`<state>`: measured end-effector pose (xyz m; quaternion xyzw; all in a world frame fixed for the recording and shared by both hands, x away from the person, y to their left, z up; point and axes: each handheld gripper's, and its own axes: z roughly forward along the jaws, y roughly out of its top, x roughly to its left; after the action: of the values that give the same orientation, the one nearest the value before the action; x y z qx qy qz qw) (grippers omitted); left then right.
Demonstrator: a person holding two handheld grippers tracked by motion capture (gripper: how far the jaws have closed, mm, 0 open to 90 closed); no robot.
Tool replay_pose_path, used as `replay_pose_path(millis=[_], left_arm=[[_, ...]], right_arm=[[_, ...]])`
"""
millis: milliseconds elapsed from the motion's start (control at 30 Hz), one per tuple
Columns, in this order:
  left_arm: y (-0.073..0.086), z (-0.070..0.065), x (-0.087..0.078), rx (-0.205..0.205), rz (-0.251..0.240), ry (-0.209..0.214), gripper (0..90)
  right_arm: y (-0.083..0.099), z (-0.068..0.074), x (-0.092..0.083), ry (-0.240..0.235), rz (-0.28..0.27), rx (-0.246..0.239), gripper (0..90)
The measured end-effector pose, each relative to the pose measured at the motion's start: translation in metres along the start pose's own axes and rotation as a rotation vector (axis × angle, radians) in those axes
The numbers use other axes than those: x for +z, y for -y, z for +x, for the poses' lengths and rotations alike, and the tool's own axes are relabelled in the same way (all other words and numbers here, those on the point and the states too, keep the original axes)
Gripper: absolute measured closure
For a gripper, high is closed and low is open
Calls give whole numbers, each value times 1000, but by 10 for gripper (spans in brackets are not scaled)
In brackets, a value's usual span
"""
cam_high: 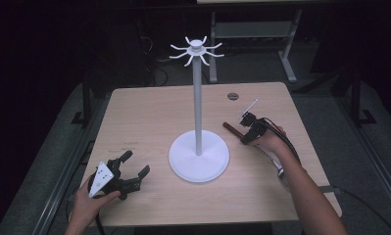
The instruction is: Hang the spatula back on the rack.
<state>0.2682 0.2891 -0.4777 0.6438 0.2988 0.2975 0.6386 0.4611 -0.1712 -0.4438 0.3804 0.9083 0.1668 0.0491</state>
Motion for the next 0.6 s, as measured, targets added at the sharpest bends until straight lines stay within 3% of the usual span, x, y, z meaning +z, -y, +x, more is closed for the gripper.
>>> replay_pose_path(millis=[300,600], left_arm=[[0,0,0,0,0,0,129],[0,0,0,1,0,1,129]], right_arm=[[0,-2,-1,-8,-4,13,721],[4,-4,-16,-23,-69,25,729]])
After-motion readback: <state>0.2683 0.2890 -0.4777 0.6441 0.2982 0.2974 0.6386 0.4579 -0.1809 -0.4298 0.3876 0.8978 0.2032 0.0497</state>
